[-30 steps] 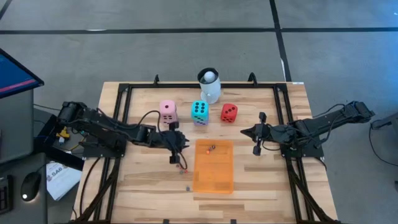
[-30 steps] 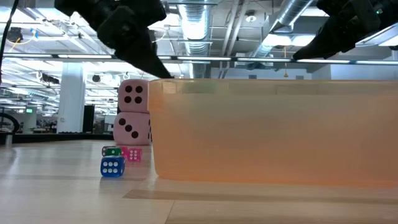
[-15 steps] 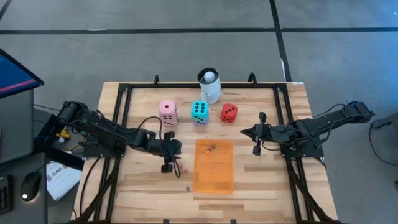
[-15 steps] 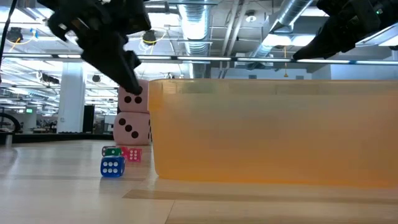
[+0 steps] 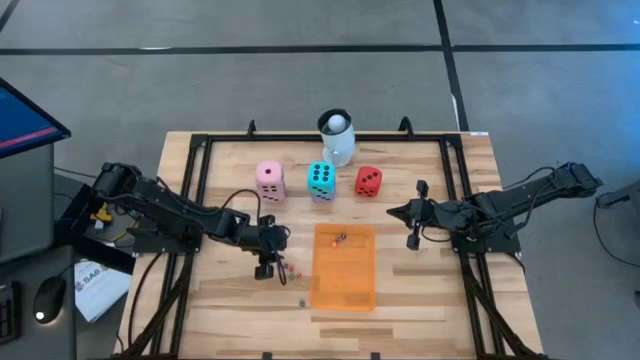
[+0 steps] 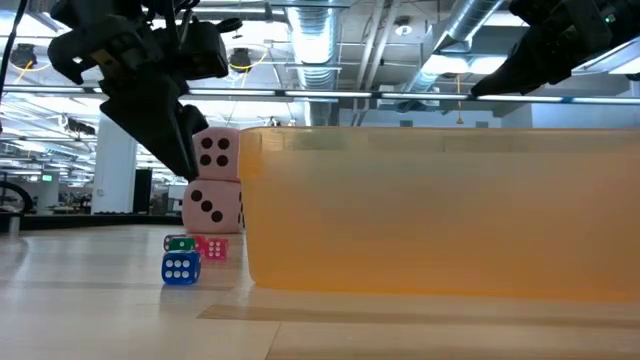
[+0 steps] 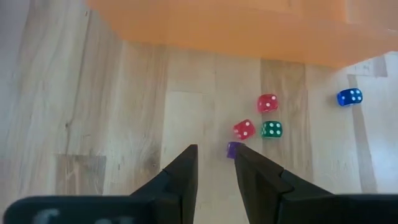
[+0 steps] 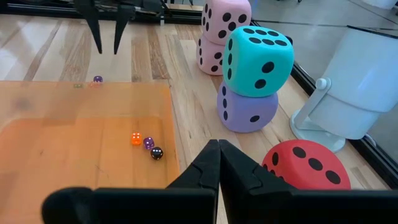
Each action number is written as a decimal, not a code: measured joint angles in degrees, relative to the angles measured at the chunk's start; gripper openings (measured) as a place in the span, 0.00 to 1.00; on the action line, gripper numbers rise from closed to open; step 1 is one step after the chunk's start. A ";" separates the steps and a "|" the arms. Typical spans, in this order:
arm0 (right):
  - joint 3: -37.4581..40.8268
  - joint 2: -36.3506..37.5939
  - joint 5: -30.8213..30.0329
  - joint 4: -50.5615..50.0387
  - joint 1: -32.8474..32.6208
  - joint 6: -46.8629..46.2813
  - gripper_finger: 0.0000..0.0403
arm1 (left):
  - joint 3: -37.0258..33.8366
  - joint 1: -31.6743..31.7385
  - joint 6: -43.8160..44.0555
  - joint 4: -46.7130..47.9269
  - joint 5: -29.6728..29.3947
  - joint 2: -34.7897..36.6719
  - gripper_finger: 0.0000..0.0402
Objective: Pick & Place Dice
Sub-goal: Put the small purple dice into the orange bin
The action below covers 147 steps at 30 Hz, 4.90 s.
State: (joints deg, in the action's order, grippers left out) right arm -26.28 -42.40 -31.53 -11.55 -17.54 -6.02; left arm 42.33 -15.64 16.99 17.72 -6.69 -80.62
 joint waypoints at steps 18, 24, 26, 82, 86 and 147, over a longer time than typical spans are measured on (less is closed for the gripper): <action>0.00 -0.01 0.00 0.00 0.01 0.00 0.00 | -0.07 -1.96 -0.15 -1.79 -3.92 -1.06 0.50; 0.00 -0.01 0.00 -0.02 0.02 0.00 0.00 | -0.02 -4.06 -0.17 -3.30 -3.92 -1.70 0.49; 0.00 0.01 0.00 0.04 0.02 0.00 0.00 | -0.02 -4.48 -0.15 -3.53 -3.91 -1.70 0.48; 0.00 -0.01 0.00 0.02 0.00 0.00 0.00 | -6.54 -4.66 5.79 -17.79 -3.91 -11.28 0.41; 0.00 -0.01 0.00 0.02 0.01 0.00 0.00 | -6.54 -4.66 5.77 -17.64 -4.03 -11.28 0.36; 0.00 0.01 0.00 0.02 0.00 0.00 0.00 | -6.43 3.45 -6.32 -24.00 -13.69 1.14 0.12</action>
State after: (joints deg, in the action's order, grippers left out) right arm -26.28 -42.39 -31.53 -11.53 -17.54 -6.02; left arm 35.90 -12.19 10.67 -6.29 -20.38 -79.48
